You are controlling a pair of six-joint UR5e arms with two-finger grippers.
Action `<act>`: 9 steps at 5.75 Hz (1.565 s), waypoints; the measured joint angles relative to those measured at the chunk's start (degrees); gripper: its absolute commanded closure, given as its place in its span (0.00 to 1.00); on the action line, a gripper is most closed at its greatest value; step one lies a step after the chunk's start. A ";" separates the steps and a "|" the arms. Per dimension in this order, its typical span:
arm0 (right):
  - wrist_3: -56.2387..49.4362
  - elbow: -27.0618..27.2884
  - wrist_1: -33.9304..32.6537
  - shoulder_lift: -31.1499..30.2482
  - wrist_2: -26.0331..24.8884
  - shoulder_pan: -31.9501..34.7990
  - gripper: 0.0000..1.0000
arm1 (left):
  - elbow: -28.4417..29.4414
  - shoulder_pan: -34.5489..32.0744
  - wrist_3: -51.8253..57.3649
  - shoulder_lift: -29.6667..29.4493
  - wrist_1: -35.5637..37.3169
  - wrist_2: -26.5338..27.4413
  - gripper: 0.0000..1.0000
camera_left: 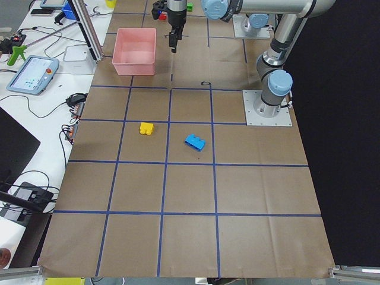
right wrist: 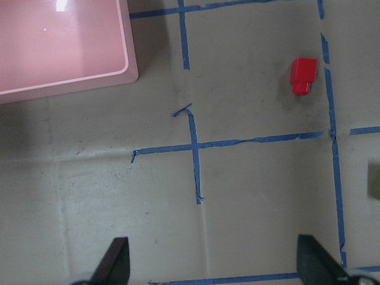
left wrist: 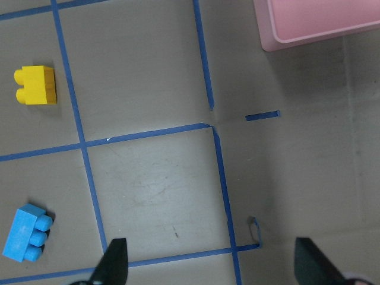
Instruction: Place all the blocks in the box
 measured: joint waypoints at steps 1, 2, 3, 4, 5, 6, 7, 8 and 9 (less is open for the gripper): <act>0.00 0.97 -0.38 0.40 0.06 -0.14 0.00 | -0.79 6.94 9.86 0.41 -0.07 -0.09 0.00; -0.07 1.37 -1.28 0.81 0.10 -0.73 0.00 | -1.14 15.10 21.67 0.24 -0.50 -0.15 0.00; -2.32 1.59 -3.02 1.61 0.05 -2.73 0.01 | -1.68 22.64 33.73 -0.19 -0.79 -0.35 0.00; -8.90 2.03 -5.78 2.97 0.08 -6.93 0.00 | -3.44 28.47 42.89 -0.51 -0.13 -0.62 0.00; -16.61 3.26 -9.12 4.72 0.13 -12.50 0.00 | -6.47 31.56 46.95 -0.86 2.36 -0.77 0.00; -20.63 4.75 -11.91 6.91 -0.07 -17.62 0.00 | -9.61 32.45 47.70 -1.84 6.31 -1.63 0.00; -21.82 5.60 -13.67 9.60 -0.24 -20.97 0.00 | -12.29 32.57 47.41 -3.40 10.44 -3.32 0.00; -22.12 5.94 -16.42 12.69 -0.14 -22.53 0.00 | -15.02 32.24 47.09 -4.93 15.04 -4.74 0.00; -22.22 6.47 -18.99 15.48 -0.16 -23.69 0.02 | -18.31 31.47 46.50 -5.84 20.41 -5.23 0.00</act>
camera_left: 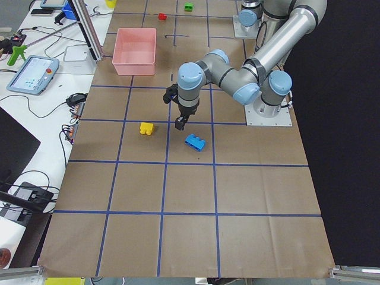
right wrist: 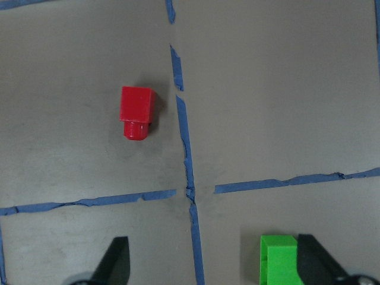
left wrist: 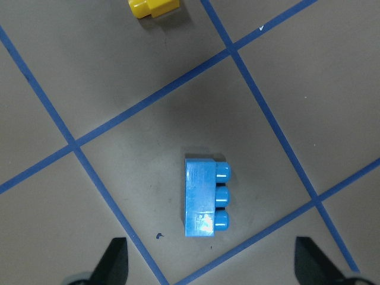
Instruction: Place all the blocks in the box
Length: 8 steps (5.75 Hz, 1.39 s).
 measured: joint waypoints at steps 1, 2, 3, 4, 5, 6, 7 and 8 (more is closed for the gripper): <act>-0.22 1.45 -1.85 1.91 -0.16 -1.59 0.08 | -3.79 -0.63 -1.04 -0.54 5.02 -0.14 0.01; -2.59 3.81 -3.88 2.91 -0.07 -4.06 0.07 | -6.97 -0.82 -1.71 -0.84 8.07 -0.19 0.01; -6.44 5.95 -4.98 3.28 0.22 -6.86 0.07 | -9.50 -0.84 -1.68 -1.66 11.12 -0.21 0.01; -8.86 7.77 -5.44 3.35 0.09 -8.43 0.07 | -11.45 -0.76 -0.92 -3.77 14.95 -0.17 0.01; -9.73 9.93 -7.09 3.36 -0.28 -9.01 0.07 | -12.52 -0.56 0.60 -6.26 17.77 -0.08 0.01; -10.00 11.92 -9.63 3.40 -0.90 -9.45 0.07 | -13.64 -0.11 2.01 -7.84 19.88 -0.02 0.01; -10.07 12.87 -10.94 3.54 -1.99 -9.84 0.07 | -15.30 0.55 3.05 -8.46 22.82 0.02 0.01; -10.09 13.16 -11.34 3.81 -3.20 -10.03 0.07 | -16.71 1.05 4.03 -8.81 25.31 0.07 0.01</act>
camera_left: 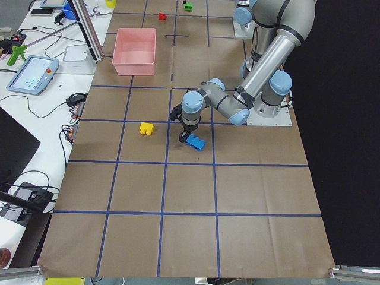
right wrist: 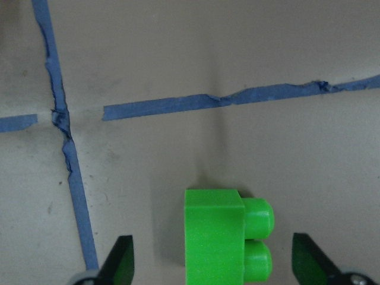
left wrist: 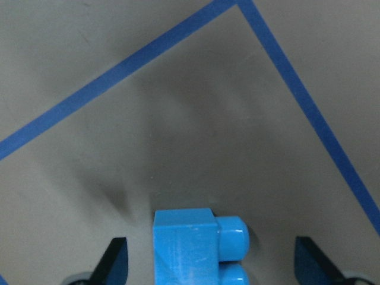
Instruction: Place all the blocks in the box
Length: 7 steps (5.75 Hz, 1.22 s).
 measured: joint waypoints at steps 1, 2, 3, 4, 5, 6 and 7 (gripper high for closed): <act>0.00 0.06 -0.30 0.68 -0.83 -0.23 0.07 | -0.95 0.59 0.77 -0.43 1.06 0.04 0.01; 0.00 0.09 -0.70 1.67 -1.12 -0.58 0.07 | -1.72 1.34 1.33 -0.83 1.41 0.06 0.01; -0.01 0.09 -1.14 2.70 -1.20 -0.90 0.07 | -2.06 1.75 1.55 -1.06 1.85 0.09 0.08; -0.01 0.09 -1.61 3.64 -1.22 -1.03 0.07 | -2.16 1.88 1.51 -1.12 2.33 0.11 0.20; 0.00 0.09 -1.93 4.24 -1.23 -1.09 0.10 | -2.17 1.91 1.33 -1.15 2.56 0.08 0.30; -0.01 0.16 -2.00 4.43 -1.25 -1.12 0.23 | -2.05 1.92 1.12 -1.19 2.65 0.07 0.42; -0.01 0.31 -1.99 4.42 -1.32 -1.13 0.36 | -1.89 1.92 0.99 -1.25 2.71 0.06 0.59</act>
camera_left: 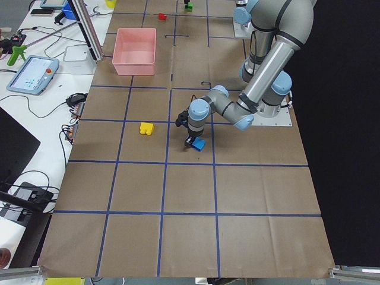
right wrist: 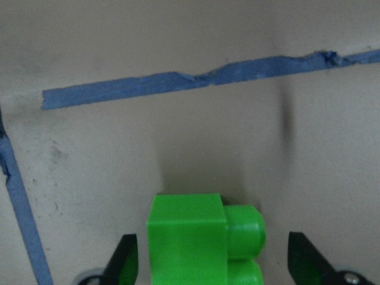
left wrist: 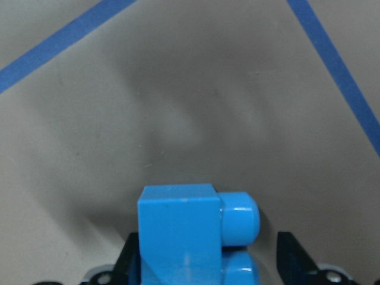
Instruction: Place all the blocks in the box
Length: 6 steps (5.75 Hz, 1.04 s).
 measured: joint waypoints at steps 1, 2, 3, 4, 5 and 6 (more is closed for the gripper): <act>0.00 0.18 0.09 -0.07 -0.08 0.00 0.52 | 0.17 0.00 -0.02 -0.06 0.05 0.00 0.75; 0.00 0.23 0.30 -0.20 -0.14 0.00 0.65 | 0.43 0.00 0.01 -0.05 0.18 0.11 0.82; 0.00 0.20 0.62 -0.44 -0.14 0.00 0.69 | 0.86 -0.07 -0.27 0.40 0.34 0.27 0.85; 0.03 0.01 1.19 -0.78 -0.07 0.00 0.69 | 2.85 -0.37 -1.21 1.25 -0.02 0.39 0.87; 0.10 -0.79 3.06 -1.39 0.01 0.01 0.69 | 7.96 -0.97 -2.22 1.91 -3.63 0.37 0.89; 0.21 -2.93 6.32 -2.43 0.10 0.20 0.84 | 15.49 -2.45 -3.89 2.16 -11.23 0.24 0.89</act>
